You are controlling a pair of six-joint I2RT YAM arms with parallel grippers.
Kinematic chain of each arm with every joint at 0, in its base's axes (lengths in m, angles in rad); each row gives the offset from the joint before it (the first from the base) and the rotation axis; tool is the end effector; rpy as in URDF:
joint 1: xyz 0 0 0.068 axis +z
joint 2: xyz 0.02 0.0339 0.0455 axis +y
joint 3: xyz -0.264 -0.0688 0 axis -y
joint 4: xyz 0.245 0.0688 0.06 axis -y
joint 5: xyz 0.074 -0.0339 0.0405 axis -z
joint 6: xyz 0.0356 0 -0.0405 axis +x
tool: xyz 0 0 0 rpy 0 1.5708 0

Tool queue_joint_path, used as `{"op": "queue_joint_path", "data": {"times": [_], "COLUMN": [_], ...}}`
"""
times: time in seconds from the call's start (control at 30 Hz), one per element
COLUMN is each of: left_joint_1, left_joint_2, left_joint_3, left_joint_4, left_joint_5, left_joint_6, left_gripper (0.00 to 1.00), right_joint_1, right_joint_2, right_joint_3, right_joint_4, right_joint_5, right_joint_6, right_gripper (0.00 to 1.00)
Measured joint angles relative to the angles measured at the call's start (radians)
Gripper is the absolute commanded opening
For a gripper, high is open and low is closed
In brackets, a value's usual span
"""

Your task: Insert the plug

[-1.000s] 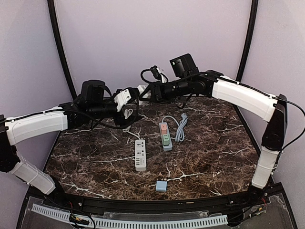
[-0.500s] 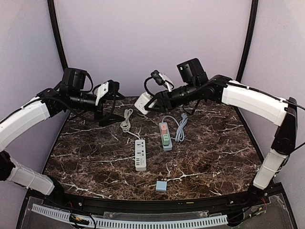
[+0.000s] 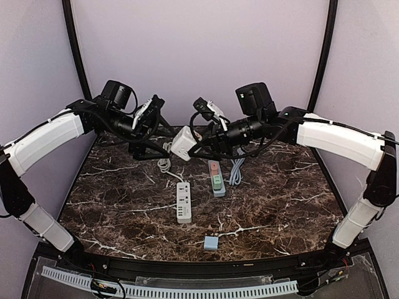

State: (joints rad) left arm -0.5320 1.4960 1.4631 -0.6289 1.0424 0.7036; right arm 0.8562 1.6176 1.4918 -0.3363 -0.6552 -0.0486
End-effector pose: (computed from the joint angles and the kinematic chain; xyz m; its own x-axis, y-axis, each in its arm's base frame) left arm 0.2599 -0.1886 0.3722 0.1415 0.2952 -0.9449 0.9853 -0.1339 0.1057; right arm 0.2290 0.2971 0.3604 -0.2454 -0.3416 -0.9073 -0.9694 0.0911 0.2278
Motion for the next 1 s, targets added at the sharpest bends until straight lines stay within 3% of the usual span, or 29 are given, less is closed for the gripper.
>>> {"op": "queue_joint_path", "data": {"times": [0.3,0.57,0.67,0.8,0.83,0.9,0.93,1.0], "left_joint_1": [0.000,-0.011,-0.014,-0.015,-0.015,-0.015,-0.015,-0.015], "left_joint_2": [0.006,0.007,0.008,0.008,0.008,0.008,0.008,0.008], "left_joint_3": [0.006,0.006,0.006,0.006,0.006,0.006,0.006,0.006], "left_joint_4": [-0.008,0.009,0.014,0.017,0.018,0.021,0.022,0.022], "left_joint_5": [0.040,-0.029,-0.056,-0.072,-0.075,-0.077,-0.079,-0.083], "left_joint_6": [-0.033,-0.049,-0.055,-0.064,-0.064,-0.064,-0.063,-0.063], "left_gripper": [0.79,0.63,0.52,0.21,0.10,0.02,0.01,0.01], "right_joint_1": [0.014,0.016,0.017,0.018,0.018,0.018,0.018,0.019], "right_joint_2": [0.022,0.054,0.058,0.058,0.058,0.058,0.058,0.058], "right_joint_3": [0.031,0.051,0.051,0.051,0.051,0.051,0.051,0.051], "right_joint_4": [0.008,0.014,0.014,0.016,0.018,0.022,0.023,0.023], "right_joint_5": [-0.003,-0.003,0.002,0.016,0.017,0.023,0.025,0.030], "right_joint_6": [-0.048,-0.048,-0.047,-0.047,-0.047,-0.044,-0.043,-0.039], "right_gripper": [0.07,0.06,0.06,0.08,0.11,0.32,0.44,0.57]}}
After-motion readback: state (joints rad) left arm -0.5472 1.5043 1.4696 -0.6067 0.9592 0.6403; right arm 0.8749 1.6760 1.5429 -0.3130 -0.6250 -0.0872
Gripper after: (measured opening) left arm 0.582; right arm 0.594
